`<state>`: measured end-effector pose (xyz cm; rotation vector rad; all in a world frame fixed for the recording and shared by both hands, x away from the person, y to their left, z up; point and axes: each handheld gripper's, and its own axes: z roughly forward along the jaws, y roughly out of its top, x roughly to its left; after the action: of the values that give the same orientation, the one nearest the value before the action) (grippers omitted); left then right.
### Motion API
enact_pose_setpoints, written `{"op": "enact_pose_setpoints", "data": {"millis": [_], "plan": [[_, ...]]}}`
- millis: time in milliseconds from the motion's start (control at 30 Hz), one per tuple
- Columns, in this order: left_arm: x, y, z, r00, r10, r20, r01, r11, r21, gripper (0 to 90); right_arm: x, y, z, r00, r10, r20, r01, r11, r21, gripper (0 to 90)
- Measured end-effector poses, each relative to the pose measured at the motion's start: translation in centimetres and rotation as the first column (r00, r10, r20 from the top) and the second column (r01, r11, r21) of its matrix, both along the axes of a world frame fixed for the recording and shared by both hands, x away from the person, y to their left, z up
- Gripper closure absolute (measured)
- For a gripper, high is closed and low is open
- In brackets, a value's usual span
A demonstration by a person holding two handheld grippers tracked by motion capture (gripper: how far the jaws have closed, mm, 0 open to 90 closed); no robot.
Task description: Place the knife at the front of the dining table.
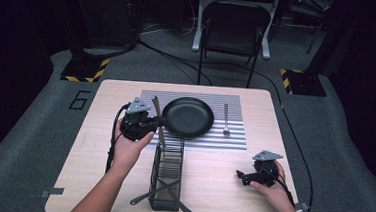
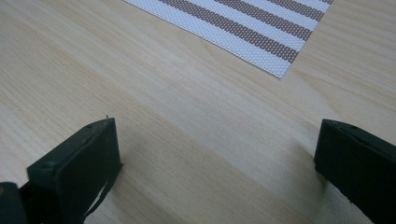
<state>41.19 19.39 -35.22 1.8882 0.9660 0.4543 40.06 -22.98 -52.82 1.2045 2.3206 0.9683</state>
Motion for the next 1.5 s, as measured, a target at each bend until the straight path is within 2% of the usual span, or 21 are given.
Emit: {"op": "enact_pose_setpoints", "data": {"millis": [200,400,700,1000,1067,1333,1500], "plan": [[0.4,-0.3,0.2,0.9999,0.008,0.014,-0.007,0.9999,-0.014,82.7,0.0,0.0,0.0,1.0000,0.000,0.000,0.000,1.000,0.000,0.0],[0.7,-0.4,0.7,0.9999,0.003,0.013,-0.003,1.0000,0.005,82.7,0.0,0.0,0.0,1.0000,0.000,0.000,0.000,1.000,0.001,0.0],[0.3,0.3,3.4,0.9993,0.003,0.037,-0.003,1.0000,0.005,82.8,0.0,0.0,0.0,1.0000,0.000,0.000,0.000,1.000,0.000,0.0],[-0.4,0.6,5.2,0.9993,-0.013,0.035,0.012,0.9997,0.023,82.8,0.0,0.0,0.0,1.0000,-0.001,0.000,0.001,1.000,0.000,0.0],[-0.5,0.9,5.7,0.9988,-0.003,0.048,0.002,0.9998,0.020,82.9,0.0,0.0,0.0,1.0000,0.000,0.000,0.000,1.000,0.000,0.0],[-0.5,1.8,6.8,0.9977,0.017,0.065,-0.017,0.9998,0.001,82.8,0.0,0.0,0.0,1.0000,-0.001,0.000,0.001,1.000,0.000,0.0],[-0.2,2.5,6.9,0.9972,0.036,0.065,-0.036,0.9993,-0.007,82.8,0.0,0.0,0.0,1.0000,-0.001,0.000,0.001,1.000,0.000,0.0]]}}
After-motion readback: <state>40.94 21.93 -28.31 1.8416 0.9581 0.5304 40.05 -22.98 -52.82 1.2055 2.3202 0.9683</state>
